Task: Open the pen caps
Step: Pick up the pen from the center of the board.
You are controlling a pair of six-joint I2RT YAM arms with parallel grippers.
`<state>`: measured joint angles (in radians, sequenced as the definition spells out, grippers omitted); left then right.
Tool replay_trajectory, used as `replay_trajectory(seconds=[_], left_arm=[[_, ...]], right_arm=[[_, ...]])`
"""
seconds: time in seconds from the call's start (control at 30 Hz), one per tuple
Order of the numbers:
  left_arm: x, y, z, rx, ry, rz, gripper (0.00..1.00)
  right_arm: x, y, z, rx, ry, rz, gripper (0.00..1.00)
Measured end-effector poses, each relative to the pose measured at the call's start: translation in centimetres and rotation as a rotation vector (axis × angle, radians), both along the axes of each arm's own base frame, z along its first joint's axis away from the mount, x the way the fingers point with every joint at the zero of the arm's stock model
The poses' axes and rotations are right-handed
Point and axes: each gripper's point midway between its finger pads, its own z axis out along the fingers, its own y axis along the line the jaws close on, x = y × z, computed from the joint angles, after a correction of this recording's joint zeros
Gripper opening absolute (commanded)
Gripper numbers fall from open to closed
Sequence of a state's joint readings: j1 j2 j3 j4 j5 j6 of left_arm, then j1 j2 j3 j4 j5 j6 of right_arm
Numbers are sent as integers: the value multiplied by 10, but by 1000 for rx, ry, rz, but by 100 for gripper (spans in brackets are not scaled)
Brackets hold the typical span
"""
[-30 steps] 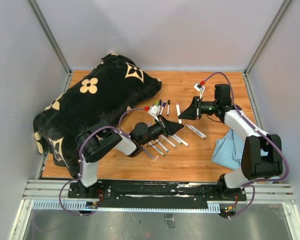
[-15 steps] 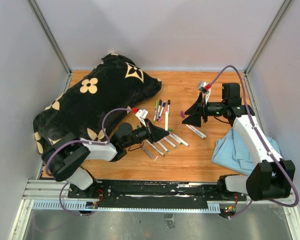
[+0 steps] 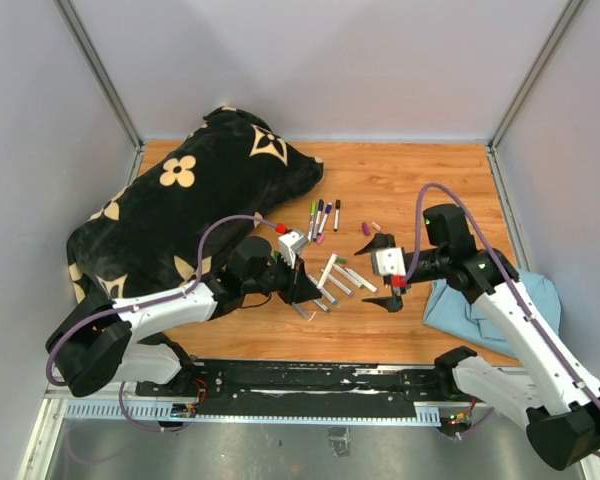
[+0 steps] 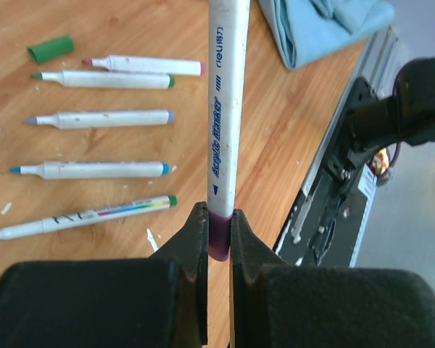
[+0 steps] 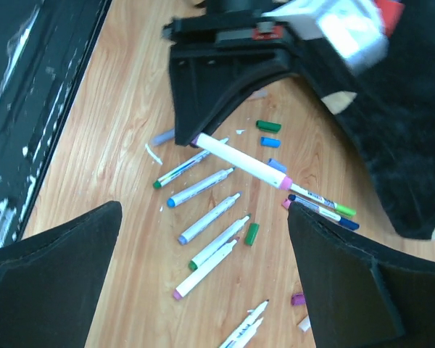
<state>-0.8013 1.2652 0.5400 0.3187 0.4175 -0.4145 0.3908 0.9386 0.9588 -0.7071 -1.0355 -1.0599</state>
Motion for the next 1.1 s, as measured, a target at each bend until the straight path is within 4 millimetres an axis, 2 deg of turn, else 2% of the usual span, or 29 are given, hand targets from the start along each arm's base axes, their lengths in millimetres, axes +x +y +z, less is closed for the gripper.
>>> replay_trajectory(seconds=[0.1, 0.27, 0.5, 0.63, 0.73, 0.8, 1.1], left_arm=[[-7, 1, -1, 35, 24, -40, 0], [-17, -2, 2, 52, 54, -116, 0], [-32, -5, -12, 71, 126, -204, 0], [-39, -7, -12, 63, 136, -243, 1], [-43, -8, -11, 59, 137, -262, 0], [-46, -10, -11, 59, 137, -274, 0], [-45, -12, -12, 70, 127, -276, 0]], right_arm=[[-11, 5, -16, -85, -97, 87, 100], [-18, 17, -45, -259, -272, 234, 90], [-10, 28, -86, -500, -471, 335, 80], [-1, 33, -103, -595, -562, 356, 72], [3, 35, -112, -642, -608, 366, 62], [5, 37, -117, -666, -635, 374, 50], [8, 44, -124, -709, -728, 377, 50]])
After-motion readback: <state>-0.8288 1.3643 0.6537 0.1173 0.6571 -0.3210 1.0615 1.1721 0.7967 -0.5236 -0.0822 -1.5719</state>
